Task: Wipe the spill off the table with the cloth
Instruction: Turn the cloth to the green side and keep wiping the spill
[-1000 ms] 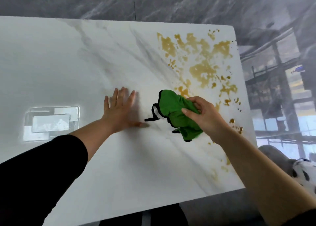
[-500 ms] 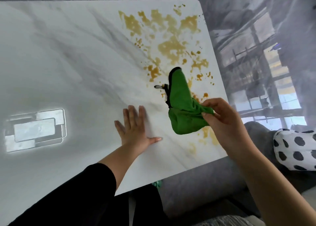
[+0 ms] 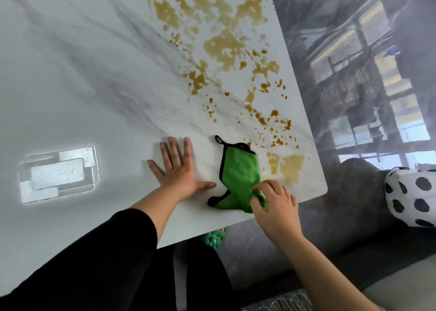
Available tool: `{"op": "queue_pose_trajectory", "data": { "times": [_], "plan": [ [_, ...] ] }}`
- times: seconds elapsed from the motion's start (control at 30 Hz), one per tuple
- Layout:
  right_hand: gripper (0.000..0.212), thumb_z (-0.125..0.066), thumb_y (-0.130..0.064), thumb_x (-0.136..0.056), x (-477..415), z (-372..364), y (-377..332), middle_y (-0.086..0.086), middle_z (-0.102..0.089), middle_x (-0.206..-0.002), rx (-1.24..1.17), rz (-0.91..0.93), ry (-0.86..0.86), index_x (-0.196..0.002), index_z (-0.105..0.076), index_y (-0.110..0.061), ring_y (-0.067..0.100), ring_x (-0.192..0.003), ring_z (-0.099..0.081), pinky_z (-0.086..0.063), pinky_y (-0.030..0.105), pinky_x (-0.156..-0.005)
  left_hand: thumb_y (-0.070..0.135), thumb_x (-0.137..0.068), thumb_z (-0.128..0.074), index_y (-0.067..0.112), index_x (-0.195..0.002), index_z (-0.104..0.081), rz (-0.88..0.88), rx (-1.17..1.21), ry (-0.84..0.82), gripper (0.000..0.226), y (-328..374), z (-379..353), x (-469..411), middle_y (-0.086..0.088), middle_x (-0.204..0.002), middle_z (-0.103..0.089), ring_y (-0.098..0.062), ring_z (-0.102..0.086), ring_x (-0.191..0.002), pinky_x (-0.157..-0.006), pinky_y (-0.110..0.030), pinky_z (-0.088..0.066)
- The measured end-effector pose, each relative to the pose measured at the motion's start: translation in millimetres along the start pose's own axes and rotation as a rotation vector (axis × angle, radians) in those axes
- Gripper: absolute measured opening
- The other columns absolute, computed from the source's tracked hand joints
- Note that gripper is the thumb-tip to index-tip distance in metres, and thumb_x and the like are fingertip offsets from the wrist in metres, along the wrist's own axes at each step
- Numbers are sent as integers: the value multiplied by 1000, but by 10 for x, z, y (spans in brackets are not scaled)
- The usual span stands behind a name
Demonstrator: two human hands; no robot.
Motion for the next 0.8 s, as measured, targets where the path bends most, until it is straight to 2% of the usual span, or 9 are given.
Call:
{"op": "queue_pose_trajectory", "data": {
  "times": [0.07,0.1,0.17,0.2,0.3,0.47,0.53,0.6,0.8],
  "plan": [
    [56,-24,-61,-90,-87,6,-173,-8,-31,-151,56,89,80,-140,-39,-38,19,-142,-23,-14,41,-115,92,-50,-58,32,-123,57,12,-7,-14,149,9,5,7,-3,-115,71,-27,63,-109,-101,-70,20],
    [62,-19,-64,-92,-179,-58,-262,-6,-10,-161,114,141,64,-149,-20,-39,19,-148,-5,-2,43,-118,93,-50,-58,32,-122,58,16,-15,-15,149,8,7,7,-3,-115,71,-27,63,-109,-101,-70,20],
    [70,-11,-68,-92,-369,-275,-377,-5,25,-158,236,191,0,-150,14,-38,18,-143,27,17,47,-115,93,-49,-57,32,-122,58,15,-23,-11,149,10,5,0,-3,-116,71,-28,62,-110,-101,-70,20],
    [71,-9,-68,-92,-431,-392,-401,-3,30,-155,280,196,-23,-148,21,-36,19,-141,33,19,48,-114,93,-49,-57,33,-123,57,9,-20,-4,149,14,5,-5,-2,-117,70,-27,62,-111,-101,-69,21],
    [73,-14,-64,-94,-331,-706,-390,5,19,-159,361,211,-35,-150,17,-28,27,-144,24,13,51,-116,90,-51,-61,35,-125,55,2,-4,9,148,19,-6,-2,-1,-118,69,-27,61,-114,-101,-68,22],
    [64,-25,-52,-97,-78,-814,-277,9,-14,-159,339,307,36,-153,-20,-22,31,-146,-11,-15,55,-116,91,-54,-57,31,-132,51,4,-12,42,146,57,6,73,-7,-135,59,-31,46,-133,-105,-68,17],
    [62,-21,-52,-97,-161,-763,-166,8,-8,-160,349,283,21,-153,-15,-24,29,-147,-5,-10,52,-118,94,-53,-51,31,-138,43,7,6,80,142,81,36,117,-11,-149,45,-31,39,-139,-108,-67,13],
    [62,-12,-54,-98,-289,-695,16,3,11,-160,358,210,15,-152,4,-29,24,-146,17,7,46,-118,98,-50,-42,32,-142,38,1,47,133,138,135,45,164,-10,-155,37,-29,34,-142,-109,-66,11],
    [60,-1,-59,-94,-802,-308,537,-2,29,-155,322,-7,18,-143,27,-37,16,-136,37,20,42,-115,102,-35,-38,25,-137,45,132,144,84,153,443,-57,100,-15,-151,42,-34,36,-140,-109,-68,8]
  ]
}}
Point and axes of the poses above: each hand's wrist, its own x-axis away from the middle knuckle, its own z-axis out of the back of the hand, y = z × x, the point moved 6 cm from there along -x, towards the middle knuckle
